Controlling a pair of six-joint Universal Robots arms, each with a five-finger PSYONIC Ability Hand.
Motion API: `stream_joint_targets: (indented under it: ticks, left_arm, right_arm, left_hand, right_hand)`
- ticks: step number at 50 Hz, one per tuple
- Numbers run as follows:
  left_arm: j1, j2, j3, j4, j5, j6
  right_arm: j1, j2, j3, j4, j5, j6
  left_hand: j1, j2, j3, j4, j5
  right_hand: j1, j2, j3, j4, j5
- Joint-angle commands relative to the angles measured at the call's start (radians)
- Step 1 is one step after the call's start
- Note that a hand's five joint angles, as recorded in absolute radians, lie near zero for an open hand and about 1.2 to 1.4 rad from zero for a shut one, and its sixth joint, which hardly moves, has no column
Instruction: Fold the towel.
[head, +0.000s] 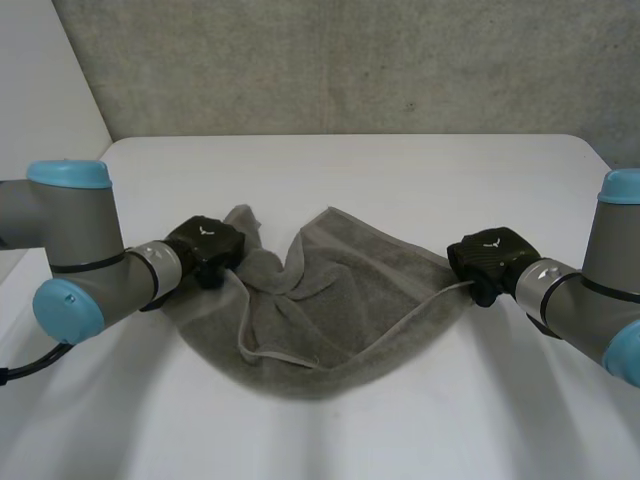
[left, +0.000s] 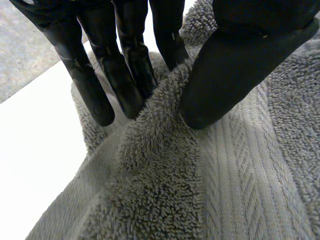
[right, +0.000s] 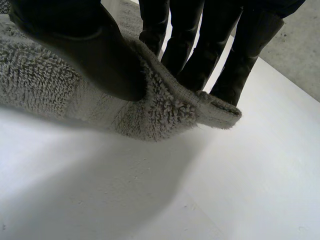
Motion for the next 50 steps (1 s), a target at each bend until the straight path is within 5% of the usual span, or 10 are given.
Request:
stream_joint_targets:
  ticks: [1,13,18,26,32,40,50]
  left_arm:
    - [0.012,0.089,-0.027,0.004,-0.003,-0.016]
    - [0.017,0.434,-0.124,0.001,-0.003,-0.053]
    - [0.044,0.649,-0.094,-0.004,0.003,-0.163]
    - [0.118,0.77,0.105,-0.065,0.002,-0.289]
    - [0.173,0.769,0.213,-0.157,0.003,-0.345]
    - [0.193,0.718,0.179,-0.223,0.006,-0.366]
    - [0.181,0.398,0.17,-0.211,0.005,-0.361]
  right_arm:
    - [-0.004,-0.023,-0.023,0.013,0.006,0.004]
    - [-0.057,-0.264,-0.143,0.217,0.011,0.008]
    - [-0.073,-0.349,-0.326,0.347,0.008,0.011]
    - [-0.075,-0.394,-0.679,0.531,0.016,0.015]
    - [-0.112,-0.361,-0.886,0.677,0.007,0.011]
    - [-0.121,-0.284,-0.876,0.728,-0.004,0.005]
    - [-0.115,-0.043,-0.865,0.711,0.01,-0.01]
  left_hand:
    - [0.257,0.245,0.249,0.246,0.255]
    - [0.257,0.245,0.249,0.246,0.255]
    - [0.257,0.245,0.249,0.246,0.255]
    - [0.257,0.245,0.249,0.246,0.255]
    - [0.257,0.245,0.249,0.246,0.255]
    - [0.257,0.245,0.249,0.246,0.255]
    - [0.257,0.245,0.249,0.246,0.255]
  right_hand:
    - [0.052,0.063,0.056,0.056,0.049]
    - [0.052,0.063,0.056,0.056,0.049]
    - [0.052,0.063,0.056,0.056,0.049]
    - [0.052,0.063,0.056,0.056,0.049]
    - [0.052,0.063,0.056,0.056,0.049]
    - [0.052,0.063,0.056,0.056,0.049]
    - [0.052,0.063,0.056,0.056,0.049]
